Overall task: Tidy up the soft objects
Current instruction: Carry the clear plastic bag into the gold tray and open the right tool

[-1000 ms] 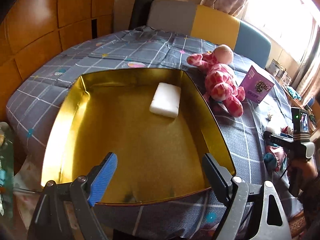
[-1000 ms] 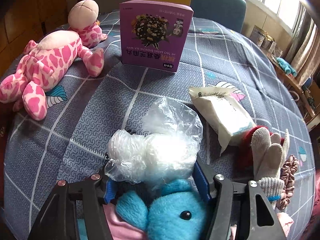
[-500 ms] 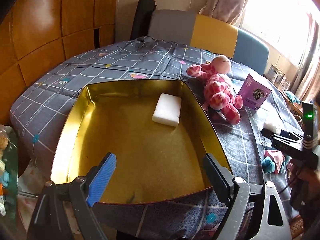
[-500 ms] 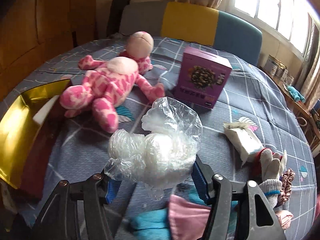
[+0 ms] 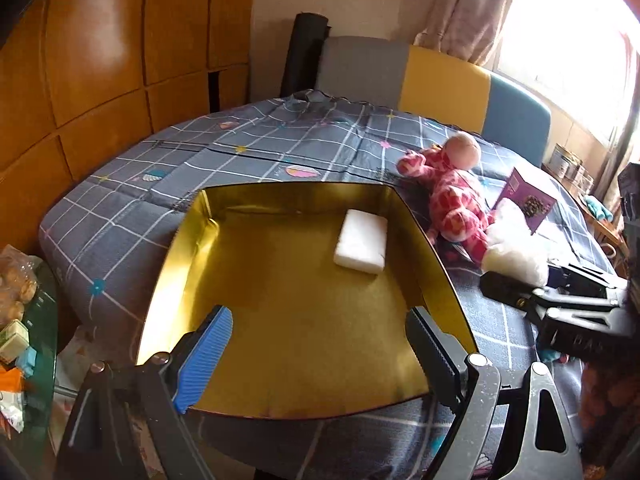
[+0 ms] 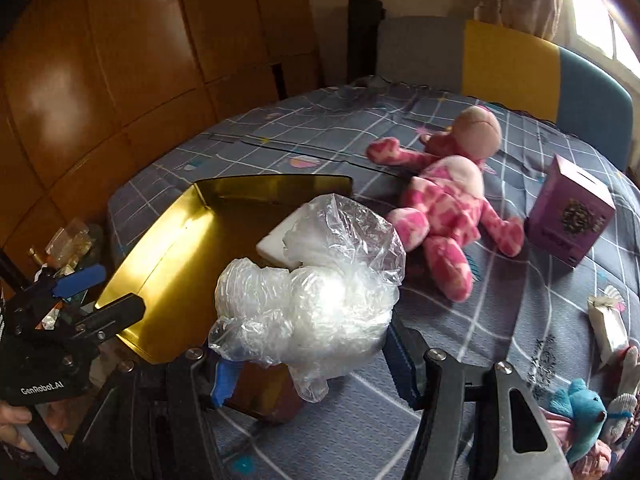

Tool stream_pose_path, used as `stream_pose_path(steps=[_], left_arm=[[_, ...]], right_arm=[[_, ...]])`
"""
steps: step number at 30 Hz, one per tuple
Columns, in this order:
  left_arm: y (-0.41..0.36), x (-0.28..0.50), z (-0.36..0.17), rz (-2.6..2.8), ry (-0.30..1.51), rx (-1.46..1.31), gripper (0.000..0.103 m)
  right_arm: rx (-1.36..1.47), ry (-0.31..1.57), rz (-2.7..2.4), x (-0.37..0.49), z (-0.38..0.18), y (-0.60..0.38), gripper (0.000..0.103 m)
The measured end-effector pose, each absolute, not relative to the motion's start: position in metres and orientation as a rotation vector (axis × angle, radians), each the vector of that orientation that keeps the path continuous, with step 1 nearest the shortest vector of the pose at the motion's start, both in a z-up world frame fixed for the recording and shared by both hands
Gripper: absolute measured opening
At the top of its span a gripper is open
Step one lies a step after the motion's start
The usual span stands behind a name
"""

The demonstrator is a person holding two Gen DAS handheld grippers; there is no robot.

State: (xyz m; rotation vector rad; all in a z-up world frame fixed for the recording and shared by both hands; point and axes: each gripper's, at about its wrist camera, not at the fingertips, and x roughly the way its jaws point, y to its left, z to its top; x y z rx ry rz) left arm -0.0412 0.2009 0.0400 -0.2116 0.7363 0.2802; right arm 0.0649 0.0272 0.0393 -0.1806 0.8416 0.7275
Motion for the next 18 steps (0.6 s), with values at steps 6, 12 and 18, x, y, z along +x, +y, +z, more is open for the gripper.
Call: stream_pose_path(steps=[6, 12, 18], left_arm=[[0.233, -0.046, 0.05, 0.362, 0.688, -0.264, 0.089], [0.266, -0.05, 0.052, 0.435, 0.675, -0.316, 0.089], [0.266, -0.046, 0.041, 0.424, 0.708, -0.312, 0.089]], right_arm=[[-0.258, 0.822, 0.835, 0.054, 0.047, 0.075, 0.063], [-0.363, 0.845, 0.855, 0.056, 0.031, 0.116, 0.066], [-0.414, 0.877, 0.821, 0.059, 0.012, 0.127, 0.072]])
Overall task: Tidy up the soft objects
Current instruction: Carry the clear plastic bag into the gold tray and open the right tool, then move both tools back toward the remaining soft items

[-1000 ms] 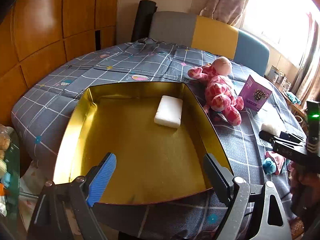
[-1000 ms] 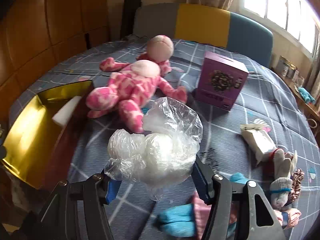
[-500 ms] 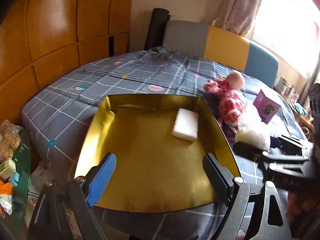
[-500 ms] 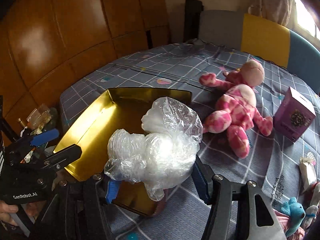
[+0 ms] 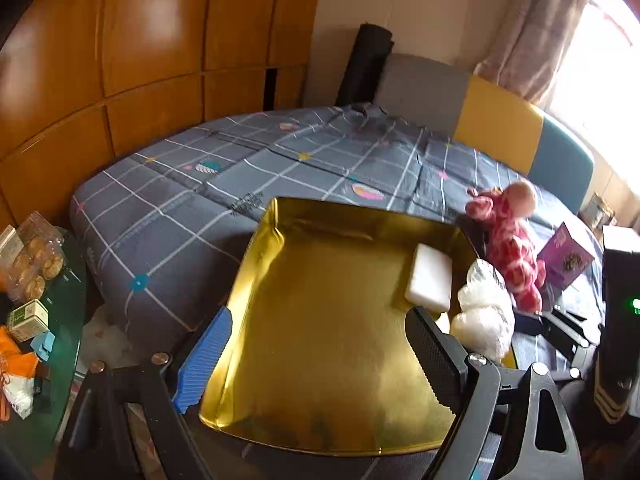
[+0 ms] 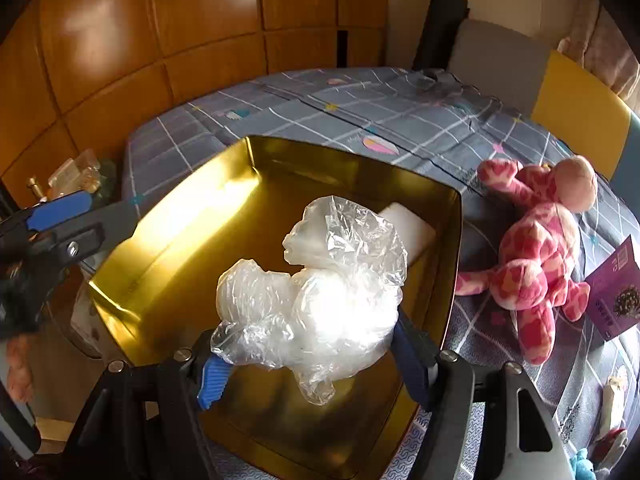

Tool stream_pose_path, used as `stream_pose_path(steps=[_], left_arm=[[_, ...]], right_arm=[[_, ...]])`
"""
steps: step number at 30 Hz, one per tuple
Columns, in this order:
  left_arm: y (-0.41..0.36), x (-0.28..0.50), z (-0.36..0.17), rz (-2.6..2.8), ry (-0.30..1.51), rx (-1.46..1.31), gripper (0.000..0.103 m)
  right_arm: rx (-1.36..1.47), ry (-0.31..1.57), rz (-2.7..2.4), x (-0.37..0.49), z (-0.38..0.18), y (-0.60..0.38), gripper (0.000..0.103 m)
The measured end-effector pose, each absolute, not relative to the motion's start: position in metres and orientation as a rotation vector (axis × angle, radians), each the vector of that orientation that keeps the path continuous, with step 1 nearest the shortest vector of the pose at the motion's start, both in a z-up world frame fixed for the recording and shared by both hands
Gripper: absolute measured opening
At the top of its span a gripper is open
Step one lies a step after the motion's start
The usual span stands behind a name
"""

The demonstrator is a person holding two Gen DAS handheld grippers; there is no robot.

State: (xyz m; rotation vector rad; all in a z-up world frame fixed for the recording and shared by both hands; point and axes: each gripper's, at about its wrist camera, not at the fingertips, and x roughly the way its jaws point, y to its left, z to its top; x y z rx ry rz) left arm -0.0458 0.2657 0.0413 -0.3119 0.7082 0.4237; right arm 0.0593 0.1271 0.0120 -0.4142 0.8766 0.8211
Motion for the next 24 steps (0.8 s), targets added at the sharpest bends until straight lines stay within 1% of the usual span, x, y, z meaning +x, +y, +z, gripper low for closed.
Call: stream_pose_path(steps=[2, 5, 6, 7, 8, 18, 24], left_arm=[[0.261, -0.044, 0.038, 0.414, 0.721, -0.303, 0.089], [0.256, -0.041, 0.033, 0.405, 0.735, -0.291, 0.089], [0.255, -0.04, 0.032, 0.402, 0.739, -0.291, 0.089], [0.254, -0.039, 0.03, 0.397, 0.746, -0.294, 0.089], [0.252, -0.038, 0.029, 0.394, 0.752, -0.294, 0.089], [0.239, -0.039, 0.033, 0.362, 0.739, -0.263, 0.09], [0.232, -0.038, 0.033, 0.338, 0.744, -0.251, 0.092]], right_arm=[[-0.394, 0.883, 0.804, 0.064, 0.007, 0.124, 0.074], [-0.348, 0.903, 0.79, 0.069, 0.004, 0.116, 0.075], [-0.33, 0.907, 0.793, 0.07, 0.005, 0.113, 0.079], [-0.319, 0.907, 0.799, 0.069, 0.006, 0.11, 0.087], [-0.323, 0.908, 0.797, 0.069, 0.007, 0.109, 0.089], [-0.324, 0.826, 0.725, 0.048, 0.024, 0.078, 0.089], [-0.304, 0.819, 0.639, 0.042, 0.028, 0.04, 0.089]])
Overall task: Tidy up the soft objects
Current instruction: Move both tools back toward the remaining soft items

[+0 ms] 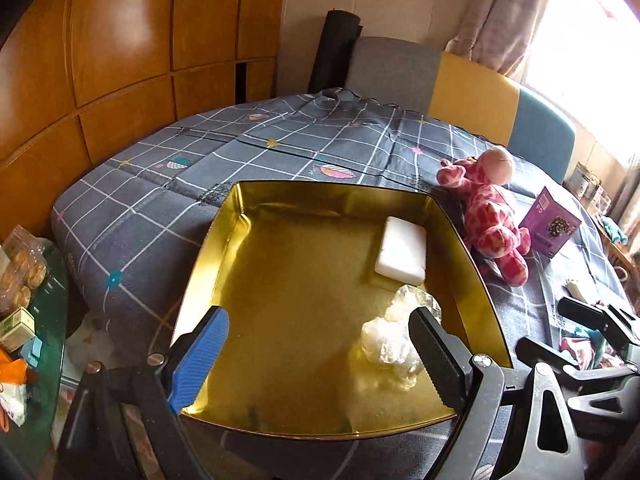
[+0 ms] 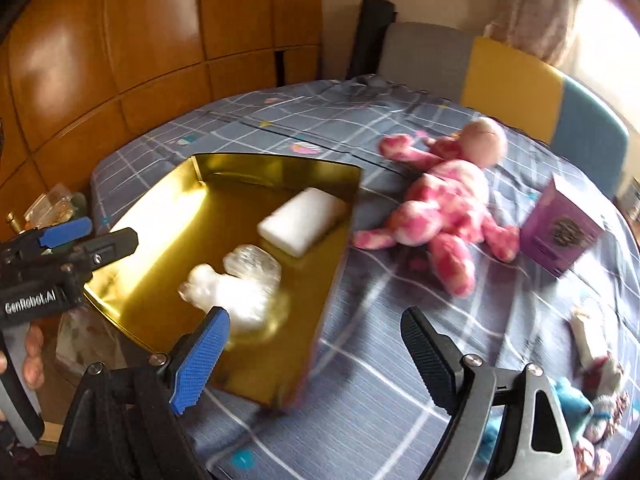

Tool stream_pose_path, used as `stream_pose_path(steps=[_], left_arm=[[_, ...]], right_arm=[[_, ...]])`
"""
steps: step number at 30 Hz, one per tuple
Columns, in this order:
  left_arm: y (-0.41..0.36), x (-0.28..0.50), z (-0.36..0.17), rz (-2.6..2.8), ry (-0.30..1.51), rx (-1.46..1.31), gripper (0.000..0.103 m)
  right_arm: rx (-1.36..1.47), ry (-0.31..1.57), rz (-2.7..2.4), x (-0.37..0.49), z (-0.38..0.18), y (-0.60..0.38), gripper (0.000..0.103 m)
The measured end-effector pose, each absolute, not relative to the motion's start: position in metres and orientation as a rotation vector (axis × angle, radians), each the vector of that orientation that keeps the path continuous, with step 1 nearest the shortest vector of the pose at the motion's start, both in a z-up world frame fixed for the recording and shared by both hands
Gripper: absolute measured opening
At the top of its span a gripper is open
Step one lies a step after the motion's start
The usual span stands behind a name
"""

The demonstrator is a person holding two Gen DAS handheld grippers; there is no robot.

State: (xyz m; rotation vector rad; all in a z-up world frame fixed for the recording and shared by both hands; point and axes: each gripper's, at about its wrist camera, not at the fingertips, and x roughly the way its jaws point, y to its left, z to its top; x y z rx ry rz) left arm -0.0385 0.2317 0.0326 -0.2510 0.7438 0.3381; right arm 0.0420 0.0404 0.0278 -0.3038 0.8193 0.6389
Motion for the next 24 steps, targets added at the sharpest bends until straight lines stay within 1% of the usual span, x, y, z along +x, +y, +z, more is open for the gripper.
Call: stream_pose_path(steps=[9, 24], left_arm=[[0.207, -0.035, 0.028, 0.274, 0.769, -0.195, 0.092], [0.156, -0.022, 0.028, 0.14, 0.799, -0.08, 0.092]], right_arm=[[-0.211, 0.845, 0.508, 0.034, 0.026, -0.022, 0.089], [-0.253, 0.952, 0.316, 0.032, 0.008, -0.124, 0.089]])
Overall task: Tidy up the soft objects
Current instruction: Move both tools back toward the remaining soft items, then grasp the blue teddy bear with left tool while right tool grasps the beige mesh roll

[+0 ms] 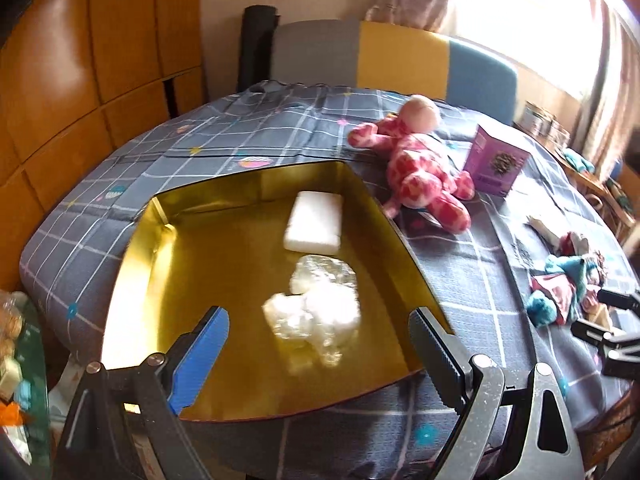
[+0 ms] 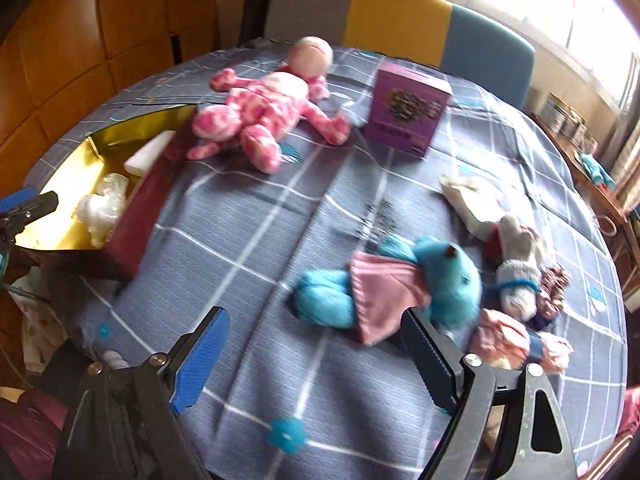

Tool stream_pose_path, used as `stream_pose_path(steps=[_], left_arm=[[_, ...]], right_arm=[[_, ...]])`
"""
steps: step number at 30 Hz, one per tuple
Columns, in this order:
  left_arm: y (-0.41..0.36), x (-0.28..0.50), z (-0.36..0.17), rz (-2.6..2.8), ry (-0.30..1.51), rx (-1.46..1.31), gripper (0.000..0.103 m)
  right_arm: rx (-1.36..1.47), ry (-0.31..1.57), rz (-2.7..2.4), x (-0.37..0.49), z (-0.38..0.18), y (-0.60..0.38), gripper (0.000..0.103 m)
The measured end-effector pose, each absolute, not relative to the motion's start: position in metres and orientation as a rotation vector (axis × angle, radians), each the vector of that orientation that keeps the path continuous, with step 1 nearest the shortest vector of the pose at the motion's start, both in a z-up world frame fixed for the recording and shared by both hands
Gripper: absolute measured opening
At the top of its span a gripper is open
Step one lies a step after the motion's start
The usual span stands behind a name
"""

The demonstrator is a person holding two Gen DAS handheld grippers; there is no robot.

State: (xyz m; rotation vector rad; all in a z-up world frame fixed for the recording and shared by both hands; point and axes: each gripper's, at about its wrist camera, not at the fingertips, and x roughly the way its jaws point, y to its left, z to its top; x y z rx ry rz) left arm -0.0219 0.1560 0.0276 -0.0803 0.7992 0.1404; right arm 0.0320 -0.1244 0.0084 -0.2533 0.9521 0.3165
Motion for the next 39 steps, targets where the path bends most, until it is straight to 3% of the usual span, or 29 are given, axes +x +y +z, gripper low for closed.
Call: stream_pose_path(steps=[9, 25, 32, 39], left_arm=[[0.11, -0.009, 0.033, -0.021, 0.815, -0.009, 0.092], [-0.049, 0.063, 0.013, -0.464, 0.872, 0.255, 0.089], [-0.098, 0.09, -0.012, -0.596, 0.923, 0.289, 0.085], [-0.134, 0.111, -0.037, -0.634, 0.969, 0.335, 0.085]], right_arm=[[-0.252, 1.021, 0.199, 0.022, 0.018, -0.202, 0.089], [-0.24, 1.215, 0.098, 0.021, -0.002, -0.278, 0.088], [-0.146, 1.211, 0.125, 0.027, -0.006, -0.292, 0.07], [-0.031, 1.216, 0.17, 0.031, -0.007, -0.302, 0.064]])
